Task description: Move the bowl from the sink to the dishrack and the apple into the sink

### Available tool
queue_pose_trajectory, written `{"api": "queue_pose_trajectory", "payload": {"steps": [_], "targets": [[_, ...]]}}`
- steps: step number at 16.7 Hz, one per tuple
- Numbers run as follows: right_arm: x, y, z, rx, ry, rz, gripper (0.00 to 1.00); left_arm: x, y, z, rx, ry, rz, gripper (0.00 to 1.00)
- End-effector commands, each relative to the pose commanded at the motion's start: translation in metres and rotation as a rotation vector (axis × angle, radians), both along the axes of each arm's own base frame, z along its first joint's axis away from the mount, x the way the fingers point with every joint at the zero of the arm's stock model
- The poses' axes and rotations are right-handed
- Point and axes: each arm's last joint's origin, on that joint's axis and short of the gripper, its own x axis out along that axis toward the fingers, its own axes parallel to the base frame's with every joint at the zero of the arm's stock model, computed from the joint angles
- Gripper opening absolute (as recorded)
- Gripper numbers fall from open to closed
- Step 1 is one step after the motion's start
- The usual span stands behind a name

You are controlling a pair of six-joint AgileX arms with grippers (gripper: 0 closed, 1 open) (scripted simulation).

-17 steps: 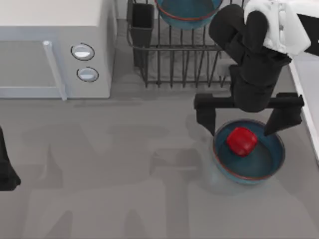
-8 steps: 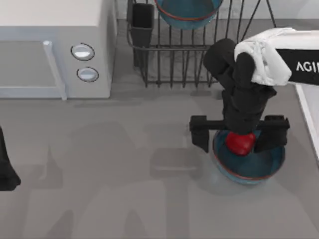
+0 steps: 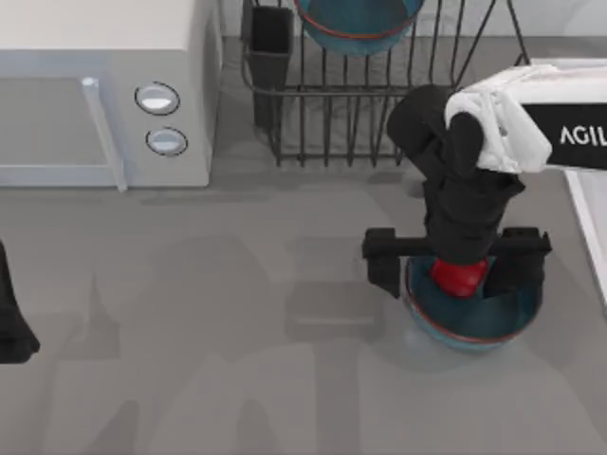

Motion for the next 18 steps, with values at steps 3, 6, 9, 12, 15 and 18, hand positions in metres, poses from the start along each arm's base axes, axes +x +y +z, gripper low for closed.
{"api": "queue_pose_trajectory", "payload": {"steps": [3,6,9,12,15,18], "targets": [[0.0,0.0,0.0,0.0,0.0,0.0,0.62,0.0,0.0,0.0,0.0,0.0,0.0,1.0],[0.0,0.0,0.0,0.0,0.0,0.0,0.4,0.0,0.0,0.0,0.0,0.0,0.0,1.0],[0.0,0.0,0.0,0.0,0.0,0.0,0.17,0.0,0.0,0.0,0.0,0.0,0.0,1.0],[0.0,0.0,0.0,0.0,0.0,0.0,0.0,0.0,0.0,0.0,0.0,0.0,0.0,1.0],[0.0,0.0,0.0,0.0,0.0,0.0,0.0,0.0,0.0,0.0,0.0,0.0,0.0,1.0],[0.0,0.0,0.0,0.0,0.0,0.0,0.0,0.0,0.0,0.0,0.0,0.0,0.0,1.0]]}}
